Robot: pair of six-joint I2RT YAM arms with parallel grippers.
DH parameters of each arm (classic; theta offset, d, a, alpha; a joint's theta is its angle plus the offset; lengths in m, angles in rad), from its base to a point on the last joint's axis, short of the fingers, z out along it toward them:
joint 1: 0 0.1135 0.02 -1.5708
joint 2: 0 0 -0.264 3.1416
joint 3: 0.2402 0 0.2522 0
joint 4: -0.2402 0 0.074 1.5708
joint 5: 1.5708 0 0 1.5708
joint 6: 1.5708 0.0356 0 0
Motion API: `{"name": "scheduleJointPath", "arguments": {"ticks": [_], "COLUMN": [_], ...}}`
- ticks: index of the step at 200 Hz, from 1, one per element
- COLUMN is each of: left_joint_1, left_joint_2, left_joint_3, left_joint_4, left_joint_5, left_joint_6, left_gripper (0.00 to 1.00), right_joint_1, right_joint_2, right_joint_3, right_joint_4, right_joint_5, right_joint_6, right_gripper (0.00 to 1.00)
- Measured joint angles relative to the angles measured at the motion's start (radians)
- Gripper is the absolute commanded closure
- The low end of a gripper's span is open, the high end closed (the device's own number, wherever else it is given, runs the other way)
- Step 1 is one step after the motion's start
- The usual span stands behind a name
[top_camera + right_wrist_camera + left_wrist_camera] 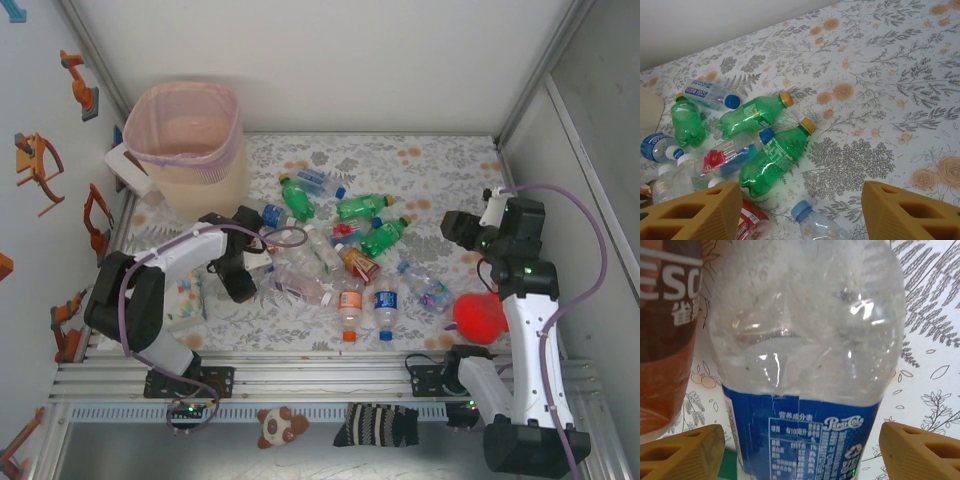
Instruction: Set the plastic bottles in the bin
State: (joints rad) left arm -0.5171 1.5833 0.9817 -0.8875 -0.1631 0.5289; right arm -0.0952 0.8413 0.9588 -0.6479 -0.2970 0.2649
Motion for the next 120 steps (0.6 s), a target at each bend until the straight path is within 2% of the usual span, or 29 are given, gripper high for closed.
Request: {"name": "scheduleJointPath", "arguments": {"ticks": [80, 120], "left_joint_1": [0.007, 0.02], "left_joint_2": [0.059, 0.086], "left_joint_3": [0.027, 0.051], "left_joint_4": [0.024, 0.024], "left_joint_5": [0.094, 0.104], "left_joint_6": [-0.003, -0.011], "left_gripper": [0.27, 0.36], "right_joint_1": [0.0, 0.0], "right_joint_2": [-0.038, -0.053], "right_joint_3": [0.0, 0.0], "right_joint_4": [-0.012, -0.035], "right_joint_5": [0.009, 0.024], "right_joint_6": [0.0, -0.004], "right_gripper": [0.36, 0.36]}}
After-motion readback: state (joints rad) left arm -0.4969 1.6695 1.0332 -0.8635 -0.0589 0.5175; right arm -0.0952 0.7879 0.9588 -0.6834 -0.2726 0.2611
